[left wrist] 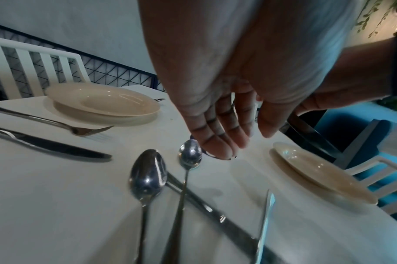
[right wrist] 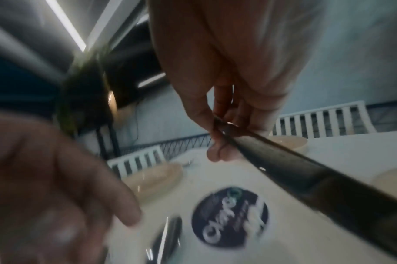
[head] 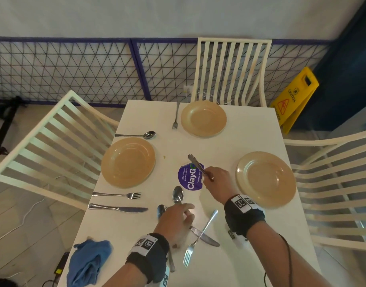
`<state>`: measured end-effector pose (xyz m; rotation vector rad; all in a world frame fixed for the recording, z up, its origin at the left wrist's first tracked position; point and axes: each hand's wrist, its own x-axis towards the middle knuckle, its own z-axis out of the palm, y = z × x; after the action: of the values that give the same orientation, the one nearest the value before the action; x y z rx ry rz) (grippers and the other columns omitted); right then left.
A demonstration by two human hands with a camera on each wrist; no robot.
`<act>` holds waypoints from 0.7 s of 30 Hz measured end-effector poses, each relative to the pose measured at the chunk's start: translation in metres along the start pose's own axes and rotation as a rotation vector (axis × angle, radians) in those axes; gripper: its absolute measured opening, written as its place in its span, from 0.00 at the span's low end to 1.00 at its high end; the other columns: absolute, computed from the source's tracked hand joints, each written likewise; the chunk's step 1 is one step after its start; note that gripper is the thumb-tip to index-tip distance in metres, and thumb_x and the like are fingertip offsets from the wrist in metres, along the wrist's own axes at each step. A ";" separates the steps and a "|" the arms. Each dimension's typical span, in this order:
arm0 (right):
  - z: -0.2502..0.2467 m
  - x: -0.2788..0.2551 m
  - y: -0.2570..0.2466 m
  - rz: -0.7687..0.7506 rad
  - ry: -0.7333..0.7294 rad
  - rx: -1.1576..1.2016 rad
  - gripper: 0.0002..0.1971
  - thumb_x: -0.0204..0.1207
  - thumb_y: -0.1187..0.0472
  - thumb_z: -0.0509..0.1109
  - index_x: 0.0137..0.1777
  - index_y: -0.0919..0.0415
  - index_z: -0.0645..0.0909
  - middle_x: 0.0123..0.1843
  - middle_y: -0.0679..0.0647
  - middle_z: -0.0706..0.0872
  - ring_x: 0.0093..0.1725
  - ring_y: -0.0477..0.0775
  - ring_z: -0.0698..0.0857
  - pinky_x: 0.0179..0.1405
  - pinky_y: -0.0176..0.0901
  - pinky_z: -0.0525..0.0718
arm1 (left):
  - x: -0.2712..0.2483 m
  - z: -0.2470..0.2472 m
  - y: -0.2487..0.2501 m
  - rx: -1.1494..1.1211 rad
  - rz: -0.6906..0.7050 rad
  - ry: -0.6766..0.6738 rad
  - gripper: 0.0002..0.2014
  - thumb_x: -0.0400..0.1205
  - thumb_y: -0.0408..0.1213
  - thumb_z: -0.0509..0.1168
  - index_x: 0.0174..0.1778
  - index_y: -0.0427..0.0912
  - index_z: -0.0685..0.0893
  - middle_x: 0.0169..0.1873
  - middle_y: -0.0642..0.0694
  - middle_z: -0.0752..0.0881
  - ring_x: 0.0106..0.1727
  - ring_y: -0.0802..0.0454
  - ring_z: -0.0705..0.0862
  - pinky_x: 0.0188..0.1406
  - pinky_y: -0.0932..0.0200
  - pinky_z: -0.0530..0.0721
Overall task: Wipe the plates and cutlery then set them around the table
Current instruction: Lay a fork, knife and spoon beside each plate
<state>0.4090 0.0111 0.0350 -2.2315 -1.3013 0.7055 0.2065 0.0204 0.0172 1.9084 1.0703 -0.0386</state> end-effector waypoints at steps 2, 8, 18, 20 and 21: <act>-0.018 0.001 -0.011 0.066 0.052 0.308 0.05 0.79 0.64 0.69 0.51 0.58 0.86 0.43 0.54 0.90 0.39 0.51 0.89 0.41 0.43 0.88 | 0.005 -0.003 0.013 -0.064 0.029 0.016 0.18 0.88 0.50 0.63 0.74 0.56 0.78 0.58 0.58 0.84 0.55 0.59 0.85 0.64 0.52 0.84; -0.046 -0.003 -0.036 0.130 -0.061 1.101 0.04 0.83 0.69 0.69 0.55 0.66 0.82 0.47 0.65 0.92 0.50 0.63 0.92 0.56 0.57 0.90 | 0.011 -0.016 0.041 -0.333 0.091 0.050 0.12 0.88 0.52 0.62 0.67 0.62 0.77 0.60 0.61 0.84 0.59 0.59 0.85 0.55 0.63 0.81; -0.048 -0.006 -0.038 0.279 -0.116 1.413 0.08 0.82 0.65 0.70 0.58 0.67 0.80 0.55 0.66 0.89 0.52 0.61 0.90 0.53 0.49 0.91 | -0.002 -0.099 0.006 -0.404 0.073 0.072 0.10 0.88 0.40 0.66 0.60 0.56 0.90 0.38 0.46 0.91 0.36 0.59 0.84 0.38 0.67 0.82; -0.041 -0.007 -0.034 0.352 -0.182 1.435 0.12 0.80 0.66 0.72 0.60 0.71 0.82 0.54 0.66 0.89 0.50 0.60 0.89 0.51 0.48 0.91 | 0.000 -0.121 -0.009 -0.366 0.006 0.076 0.11 0.87 0.41 0.68 0.60 0.61 0.90 0.38 0.50 0.90 0.37 0.58 0.83 0.40 0.62 0.88; -0.036 -0.008 -0.034 0.393 -0.228 1.438 0.14 0.79 0.66 0.72 0.61 0.75 0.82 0.54 0.67 0.89 0.50 0.61 0.90 0.51 0.49 0.91 | 0.003 -0.133 -0.016 -0.346 -0.015 0.080 0.12 0.86 0.40 0.69 0.59 0.62 0.91 0.40 0.50 0.90 0.39 0.57 0.84 0.41 0.61 0.89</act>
<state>0.4066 0.0141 0.0848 -1.1554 -0.1302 1.4375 0.1476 0.1214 0.0816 1.6006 1.0686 0.2037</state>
